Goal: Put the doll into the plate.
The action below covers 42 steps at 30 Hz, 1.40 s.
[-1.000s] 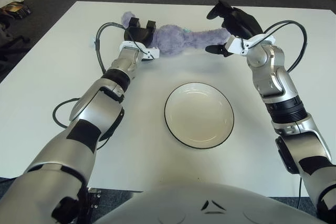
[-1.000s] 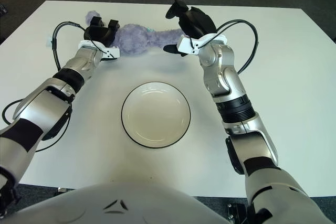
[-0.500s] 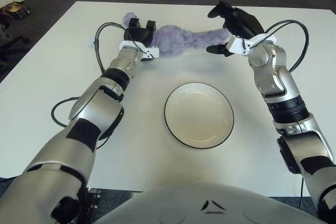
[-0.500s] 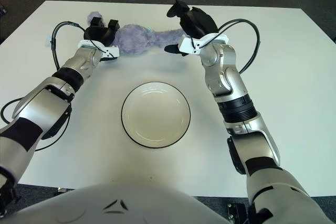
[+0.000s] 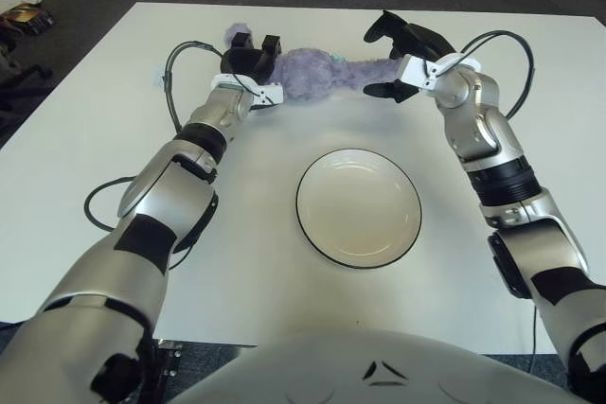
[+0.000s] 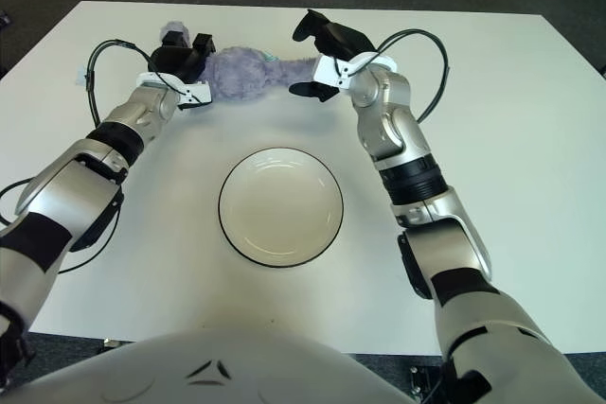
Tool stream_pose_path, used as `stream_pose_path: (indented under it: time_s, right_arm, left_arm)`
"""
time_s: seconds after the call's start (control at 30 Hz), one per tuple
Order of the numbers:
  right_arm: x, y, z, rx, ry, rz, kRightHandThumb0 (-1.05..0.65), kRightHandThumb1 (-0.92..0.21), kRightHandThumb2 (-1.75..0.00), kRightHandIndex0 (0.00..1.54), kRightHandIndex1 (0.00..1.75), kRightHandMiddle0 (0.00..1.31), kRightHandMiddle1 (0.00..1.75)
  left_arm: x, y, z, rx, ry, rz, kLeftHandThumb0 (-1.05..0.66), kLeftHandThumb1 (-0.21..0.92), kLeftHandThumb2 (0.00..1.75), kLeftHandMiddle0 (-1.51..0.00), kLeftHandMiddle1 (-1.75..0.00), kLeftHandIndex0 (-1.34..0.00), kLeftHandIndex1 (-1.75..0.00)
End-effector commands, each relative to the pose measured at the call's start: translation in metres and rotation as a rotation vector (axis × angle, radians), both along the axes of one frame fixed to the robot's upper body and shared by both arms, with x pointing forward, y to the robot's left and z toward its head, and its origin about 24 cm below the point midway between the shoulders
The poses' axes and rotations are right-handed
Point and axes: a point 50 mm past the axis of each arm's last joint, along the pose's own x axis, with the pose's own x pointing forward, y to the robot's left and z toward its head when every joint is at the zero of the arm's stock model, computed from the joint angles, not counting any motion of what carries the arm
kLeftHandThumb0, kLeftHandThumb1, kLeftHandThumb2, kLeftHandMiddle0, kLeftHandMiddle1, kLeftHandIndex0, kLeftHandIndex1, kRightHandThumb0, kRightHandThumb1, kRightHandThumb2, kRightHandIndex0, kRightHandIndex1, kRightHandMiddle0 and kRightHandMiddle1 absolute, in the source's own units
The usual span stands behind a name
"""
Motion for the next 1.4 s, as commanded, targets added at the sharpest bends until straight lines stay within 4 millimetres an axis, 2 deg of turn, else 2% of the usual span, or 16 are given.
stream_pose_path:
  time_s: [0.0,0.17,0.37,0.67,1.03,1.37]
  right_arm:
    - [0.003,0.004,0.004,-0.024,-0.005,0.012,-0.60,-0.33,-0.94,0.07,1.11,0.00,0.96]
    - [0.004,0.005,0.002,-0.049,-0.010,0.003,-0.58,-0.30,-0.96,0.02,1.01,0.00,0.86]
    - [0.007,0.007,-0.001,-0.061,-0.017,-0.017,-0.65,-0.33,-0.92,0.01,0.93,0.00,0.77]
    - [0.012,0.006,-0.005,-0.050,-0.011,-0.030,-0.57,-0.30,-0.95,0.04,0.92,0.00,0.78]
    - [0.021,0.006,-0.015,-0.041,0.021,-0.056,-0.48,-0.22,-1.05,0.05,0.96,0.00,0.89]
    - [0.028,0.005,-0.025,-0.072,0.032,-0.055,-0.54,-0.28,-1.01,0.10,0.95,0.00,0.88]
  left_arm:
    - [-0.010,0.000,-0.027,-0.002,0.090,-0.014,0.46,0.32,1.26,-0.62,-1.69,-0.53,-1.75]
    - [-0.010,-0.003,-0.025,0.007,0.068,-0.028,0.49,0.27,1.36,-0.64,-1.73,-0.66,-1.75]
    - [-0.011,-0.005,-0.023,-0.004,0.072,-0.044,0.50,0.23,1.41,-0.67,-1.74,-0.72,-1.75]
    - [-0.013,-0.008,-0.020,-0.064,0.073,-0.085,0.52,0.18,1.48,-0.72,-1.75,-0.82,-1.75]
    - [-0.018,-0.019,-0.009,-0.111,0.048,-0.130,0.53,0.17,1.48,-0.72,-1.75,-0.84,-1.75]
    - [-0.025,-0.024,-0.002,-0.165,0.069,-0.167,0.52,0.18,1.48,-0.72,-1.75,-0.78,-1.75]
